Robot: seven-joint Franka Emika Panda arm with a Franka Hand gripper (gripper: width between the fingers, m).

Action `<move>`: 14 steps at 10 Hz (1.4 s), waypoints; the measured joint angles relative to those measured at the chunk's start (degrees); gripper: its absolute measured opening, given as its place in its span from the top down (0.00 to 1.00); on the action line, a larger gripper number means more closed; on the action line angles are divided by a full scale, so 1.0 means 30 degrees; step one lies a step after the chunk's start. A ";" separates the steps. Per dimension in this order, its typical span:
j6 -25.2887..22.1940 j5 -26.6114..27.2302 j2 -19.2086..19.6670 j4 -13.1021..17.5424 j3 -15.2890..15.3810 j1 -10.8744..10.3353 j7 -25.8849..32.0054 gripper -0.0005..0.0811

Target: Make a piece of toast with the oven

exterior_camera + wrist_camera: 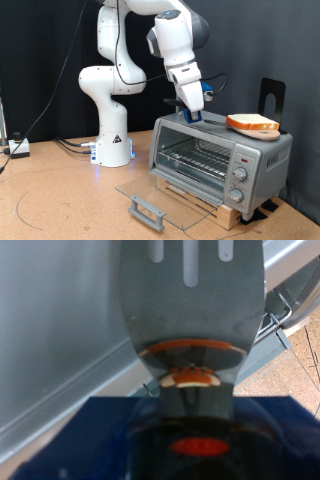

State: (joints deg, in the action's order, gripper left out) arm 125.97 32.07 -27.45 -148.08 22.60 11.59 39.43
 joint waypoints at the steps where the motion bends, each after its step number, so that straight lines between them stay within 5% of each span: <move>1: -0.0054 0.0072 -0.0134 0.0026 -0.0015 -0.0020 0.0011 0.51; 7: -0.0020 0.0225 -0.0090 0.0167 0.1108 -0.0090 -0.1011 0.51; 11: 0.1268 0.0470 0.0840 0.0430 0.2966 -0.0200 -0.2692 0.51; 14: 0.3129 0.2124 0.1244 0.0340 0.3262 -0.0297 -0.2683 0.51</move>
State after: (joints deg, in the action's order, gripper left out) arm 135.36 38.45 -23.72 -147.06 32.39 10.70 31.38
